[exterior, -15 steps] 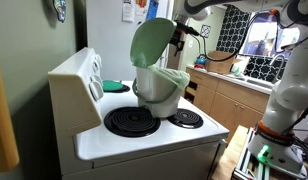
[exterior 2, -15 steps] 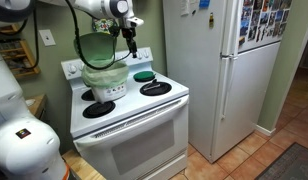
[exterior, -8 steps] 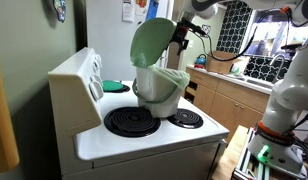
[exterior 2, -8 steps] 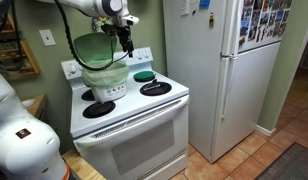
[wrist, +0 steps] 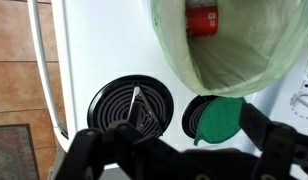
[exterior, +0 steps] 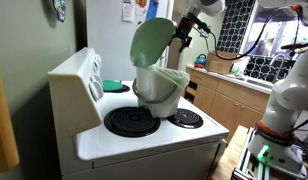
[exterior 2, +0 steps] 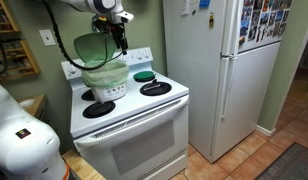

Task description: Use the silver tongs to pick up the red can and put it in the bin, put the silver tongs back on the hob of the stove

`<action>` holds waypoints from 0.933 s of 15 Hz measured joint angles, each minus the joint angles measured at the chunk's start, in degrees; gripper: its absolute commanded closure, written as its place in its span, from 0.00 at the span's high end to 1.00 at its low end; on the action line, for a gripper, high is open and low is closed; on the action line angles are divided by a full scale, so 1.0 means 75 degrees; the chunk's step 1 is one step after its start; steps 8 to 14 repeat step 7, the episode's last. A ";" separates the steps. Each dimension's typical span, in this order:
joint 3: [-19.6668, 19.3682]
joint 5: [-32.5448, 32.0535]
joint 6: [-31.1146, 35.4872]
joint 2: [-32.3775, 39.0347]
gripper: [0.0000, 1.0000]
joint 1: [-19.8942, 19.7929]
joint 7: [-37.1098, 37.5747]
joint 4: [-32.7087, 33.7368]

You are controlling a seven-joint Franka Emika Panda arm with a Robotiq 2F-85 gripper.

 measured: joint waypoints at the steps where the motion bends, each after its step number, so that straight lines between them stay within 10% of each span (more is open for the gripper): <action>1: 0.0000 0.0054 0.0000 -0.0061 1.00 0.0000 -0.0022 -0.0035; 14: 0.0000 0.0145 0.0011 -0.0237 1.00 -0.0009 -0.0070 -0.0167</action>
